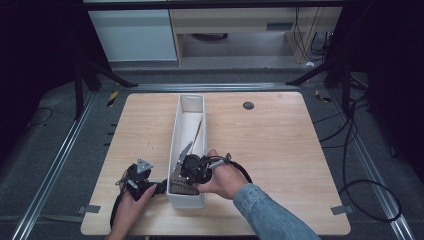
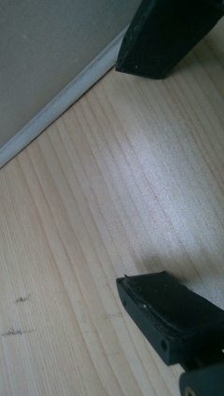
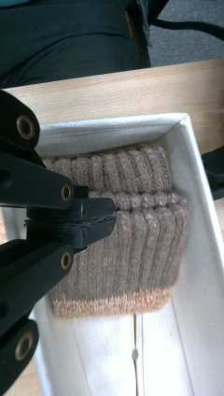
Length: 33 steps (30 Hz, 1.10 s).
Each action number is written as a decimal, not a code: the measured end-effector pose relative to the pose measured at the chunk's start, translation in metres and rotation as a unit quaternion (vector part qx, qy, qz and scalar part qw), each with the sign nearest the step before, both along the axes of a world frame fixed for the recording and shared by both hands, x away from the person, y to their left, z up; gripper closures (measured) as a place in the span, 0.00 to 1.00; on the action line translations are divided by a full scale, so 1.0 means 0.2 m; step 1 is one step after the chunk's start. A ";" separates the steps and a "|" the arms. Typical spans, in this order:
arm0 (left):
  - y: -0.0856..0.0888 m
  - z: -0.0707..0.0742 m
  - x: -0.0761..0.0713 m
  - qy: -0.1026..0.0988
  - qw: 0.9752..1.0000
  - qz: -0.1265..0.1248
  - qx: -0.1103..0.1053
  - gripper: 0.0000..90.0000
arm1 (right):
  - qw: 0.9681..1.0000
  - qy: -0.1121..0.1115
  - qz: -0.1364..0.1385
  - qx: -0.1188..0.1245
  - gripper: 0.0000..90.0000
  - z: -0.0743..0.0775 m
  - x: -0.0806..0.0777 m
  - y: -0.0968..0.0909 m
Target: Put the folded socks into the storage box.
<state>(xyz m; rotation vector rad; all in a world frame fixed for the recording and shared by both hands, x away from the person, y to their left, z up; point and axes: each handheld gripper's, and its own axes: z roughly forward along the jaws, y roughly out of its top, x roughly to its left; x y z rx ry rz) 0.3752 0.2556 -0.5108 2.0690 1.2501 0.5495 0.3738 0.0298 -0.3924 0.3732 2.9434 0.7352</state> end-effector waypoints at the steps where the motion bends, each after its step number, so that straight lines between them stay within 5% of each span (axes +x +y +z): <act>1: 0.00 0.00 0.00 0.000 1.000 0.000 0.000 0.00 | 1.000 -0.002 -0.001 0.001 1.00 0.02 0.00 -0.01; 33: 0.00 0.00 0.00 0.000 1.000 -0.001 0.001 0.00 | 0.998 -0.028 -0.037 0.045 0.98 0.13 0.06 -0.10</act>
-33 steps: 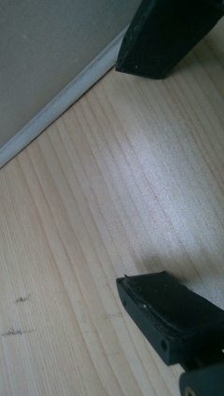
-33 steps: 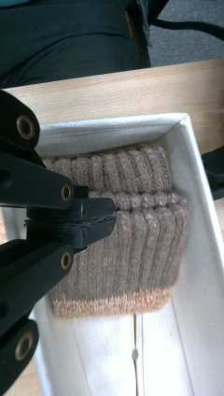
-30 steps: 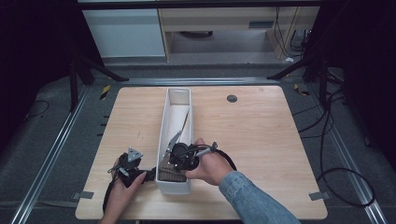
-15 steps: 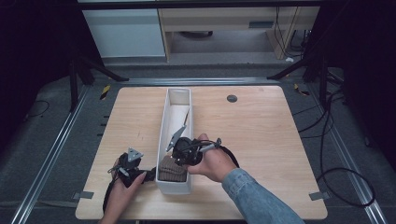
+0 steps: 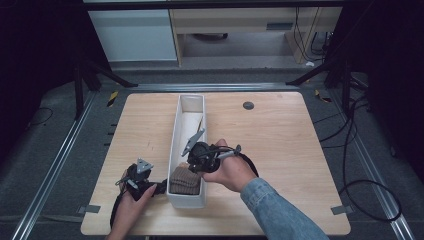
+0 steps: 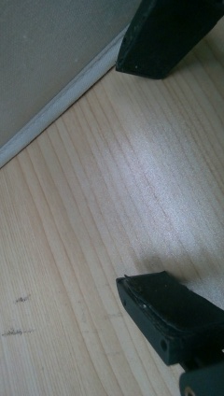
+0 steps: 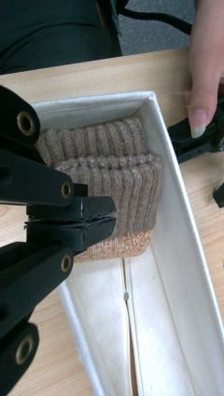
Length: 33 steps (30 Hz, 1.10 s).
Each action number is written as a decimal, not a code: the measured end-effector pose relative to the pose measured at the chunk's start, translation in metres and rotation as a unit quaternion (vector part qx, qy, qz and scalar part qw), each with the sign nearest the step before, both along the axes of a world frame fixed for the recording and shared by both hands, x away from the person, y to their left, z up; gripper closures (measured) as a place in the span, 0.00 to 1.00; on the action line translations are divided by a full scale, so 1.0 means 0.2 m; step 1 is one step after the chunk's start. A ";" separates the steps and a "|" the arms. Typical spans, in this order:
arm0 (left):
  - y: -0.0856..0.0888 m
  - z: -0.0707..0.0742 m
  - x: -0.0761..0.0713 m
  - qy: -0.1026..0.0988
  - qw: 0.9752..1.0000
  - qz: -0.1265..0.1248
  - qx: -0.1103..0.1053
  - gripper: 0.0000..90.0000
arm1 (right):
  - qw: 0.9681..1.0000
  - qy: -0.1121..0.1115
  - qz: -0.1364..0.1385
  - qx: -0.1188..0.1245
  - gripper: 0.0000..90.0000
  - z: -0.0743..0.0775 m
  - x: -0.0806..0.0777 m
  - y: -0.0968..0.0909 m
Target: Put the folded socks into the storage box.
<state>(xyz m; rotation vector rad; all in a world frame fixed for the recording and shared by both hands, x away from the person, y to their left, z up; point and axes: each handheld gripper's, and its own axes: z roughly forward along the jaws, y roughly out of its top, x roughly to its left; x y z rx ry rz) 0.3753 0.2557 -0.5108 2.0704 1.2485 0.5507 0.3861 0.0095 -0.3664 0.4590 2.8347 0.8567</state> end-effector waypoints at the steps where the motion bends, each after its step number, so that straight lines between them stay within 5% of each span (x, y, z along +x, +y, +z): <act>1: 0.00 0.00 0.00 0.000 1.000 0.000 0.000 0.00 | 1.000 -0.001 -0.001 0.001 0.97 0.00 0.00 0.00; 5: 0.00 0.00 0.00 0.000 1.000 0.000 0.000 0.00 | 1.000 -0.007 -0.012 0.005 0.83 0.01 0.01 -0.02; 11: 0.00 0.00 0.00 0.000 1.000 0.000 0.000 0.00 | 0.998 -0.041 -0.050 0.020 0.26 0.02 0.05 -0.06; 14: 0.00 0.00 0.00 0.000 1.000 0.000 0.000 0.00 | 0.995 -0.067 -0.070 0.027 0.11 0.02 0.07 -0.10; 25: 0.00 0.00 0.00 0.001 1.000 0.001 0.000 0.00 | 0.985 -0.069 -0.142 0.069 0.06 0.03 0.16 -0.36; 33: 0.00 0.00 0.00 0.001 1.000 0.000 0.000 0.00 | 0.973 -0.086 -0.201 0.076 0.09 0.00 0.20 -0.60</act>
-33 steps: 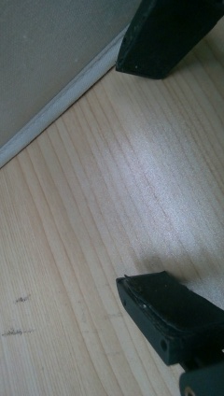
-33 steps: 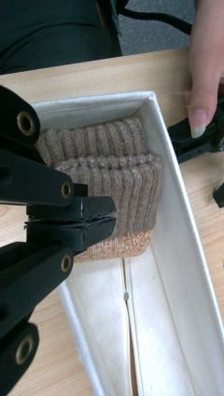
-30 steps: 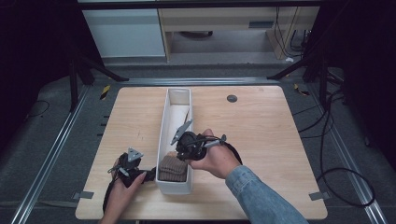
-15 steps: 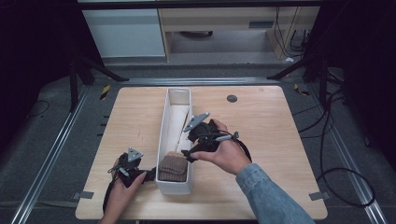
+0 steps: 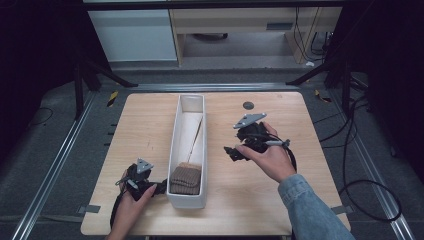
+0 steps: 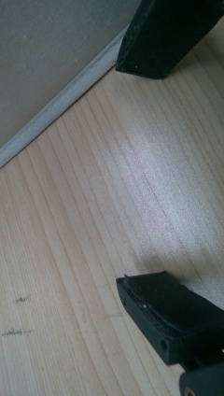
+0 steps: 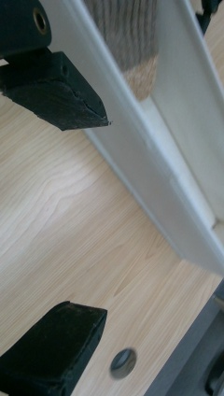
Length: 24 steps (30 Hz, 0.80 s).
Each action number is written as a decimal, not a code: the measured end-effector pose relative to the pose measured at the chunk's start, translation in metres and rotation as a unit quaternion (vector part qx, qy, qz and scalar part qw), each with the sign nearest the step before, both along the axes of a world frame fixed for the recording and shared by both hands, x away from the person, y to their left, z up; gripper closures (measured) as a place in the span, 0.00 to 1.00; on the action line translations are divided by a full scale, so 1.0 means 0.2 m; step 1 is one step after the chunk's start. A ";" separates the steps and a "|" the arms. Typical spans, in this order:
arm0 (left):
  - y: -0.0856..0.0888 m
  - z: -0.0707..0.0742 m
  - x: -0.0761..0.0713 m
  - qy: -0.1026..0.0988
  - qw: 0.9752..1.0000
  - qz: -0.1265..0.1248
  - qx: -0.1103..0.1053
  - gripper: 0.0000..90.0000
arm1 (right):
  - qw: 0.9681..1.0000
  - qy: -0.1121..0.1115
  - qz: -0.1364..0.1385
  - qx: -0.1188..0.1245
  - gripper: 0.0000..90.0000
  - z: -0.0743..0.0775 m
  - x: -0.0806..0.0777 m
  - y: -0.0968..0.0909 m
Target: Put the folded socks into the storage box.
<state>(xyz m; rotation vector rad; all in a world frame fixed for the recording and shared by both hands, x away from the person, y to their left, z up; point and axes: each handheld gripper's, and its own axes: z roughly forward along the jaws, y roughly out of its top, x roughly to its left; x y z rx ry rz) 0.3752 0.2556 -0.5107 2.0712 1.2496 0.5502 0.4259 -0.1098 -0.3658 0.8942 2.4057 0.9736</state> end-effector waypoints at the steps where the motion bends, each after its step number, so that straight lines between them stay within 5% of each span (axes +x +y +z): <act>1: 0.00 0.00 0.00 0.000 1.000 0.000 0.000 0.00 | 1.000 -0.002 -0.008 0.000 0.10 -0.01 0.00 -0.03; 12: 0.00 0.00 0.00 0.000 1.000 0.000 0.000 0.00 | 0.997 -0.001 -0.071 0.007 0.13 -0.15 0.02 -0.25; 24: 0.00 0.00 0.00 0.001 1.000 -0.001 0.002 0.00 | 0.994 0.030 -0.100 0.027 0.15 -0.43 0.00 -0.33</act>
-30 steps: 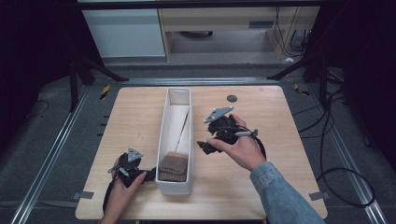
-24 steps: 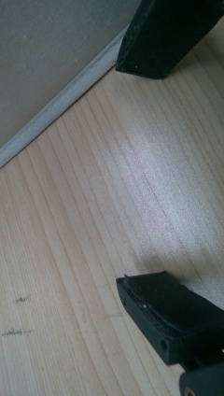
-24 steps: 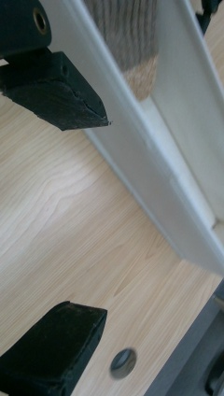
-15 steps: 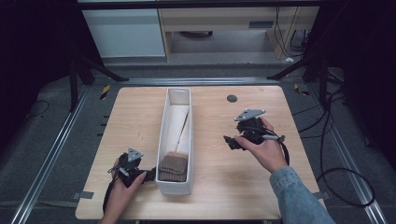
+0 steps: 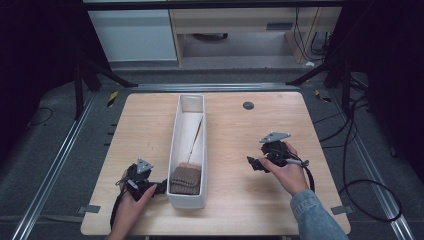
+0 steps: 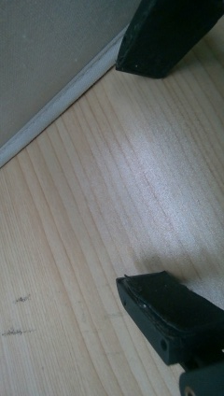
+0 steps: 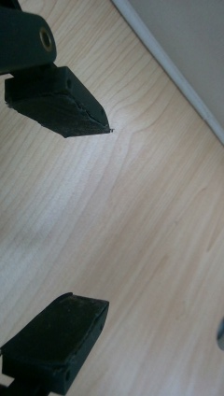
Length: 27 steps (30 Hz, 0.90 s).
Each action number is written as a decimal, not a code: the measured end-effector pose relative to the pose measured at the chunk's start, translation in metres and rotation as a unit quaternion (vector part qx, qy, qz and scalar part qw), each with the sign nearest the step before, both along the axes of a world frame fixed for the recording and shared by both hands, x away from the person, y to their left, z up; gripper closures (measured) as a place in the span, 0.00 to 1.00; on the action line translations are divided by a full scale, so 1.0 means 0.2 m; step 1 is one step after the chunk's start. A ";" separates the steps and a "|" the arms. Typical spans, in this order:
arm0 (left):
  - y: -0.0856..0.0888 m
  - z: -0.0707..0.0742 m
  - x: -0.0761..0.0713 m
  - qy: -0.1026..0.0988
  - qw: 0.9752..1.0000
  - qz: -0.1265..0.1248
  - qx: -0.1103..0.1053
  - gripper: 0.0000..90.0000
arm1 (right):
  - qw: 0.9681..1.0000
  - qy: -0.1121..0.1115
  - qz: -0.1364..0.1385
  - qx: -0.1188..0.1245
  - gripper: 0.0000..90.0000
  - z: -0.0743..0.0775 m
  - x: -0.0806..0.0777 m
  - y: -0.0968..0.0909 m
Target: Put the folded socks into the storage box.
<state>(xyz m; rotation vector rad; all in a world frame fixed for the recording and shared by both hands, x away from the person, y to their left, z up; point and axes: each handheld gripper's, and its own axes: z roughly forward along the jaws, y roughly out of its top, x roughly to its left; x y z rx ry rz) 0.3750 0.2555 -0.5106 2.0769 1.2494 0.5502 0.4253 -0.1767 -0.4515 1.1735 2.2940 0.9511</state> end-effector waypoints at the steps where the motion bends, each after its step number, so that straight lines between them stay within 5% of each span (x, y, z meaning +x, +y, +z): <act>1: 0.00 0.00 0.00 0.000 1.000 0.000 0.000 0.00 | 1.000 0.004 -0.001 0.004 0.15 -0.03 0.00 0.00; 10: 0.00 0.00 0.00 0.000 1.000 0.000 0.000 0.00 | 0.998 0.030 -0.036 0.031 0.15 -0.25 -0.01 -0.05; 19: 0.01 0.00 0.01 0.001 1.000 0.015 -0.002 0.00 | 0.997 -0.003 -0.071 0.020 0.10 -0.31 -0.02 -0.08; 27: 0.03 0.00 0.01 0.001 1.000 0.025 -0.002 0.00 | 0.994 0.007 -0.107 0.018 0.00 -0.31 -0.01 -0.09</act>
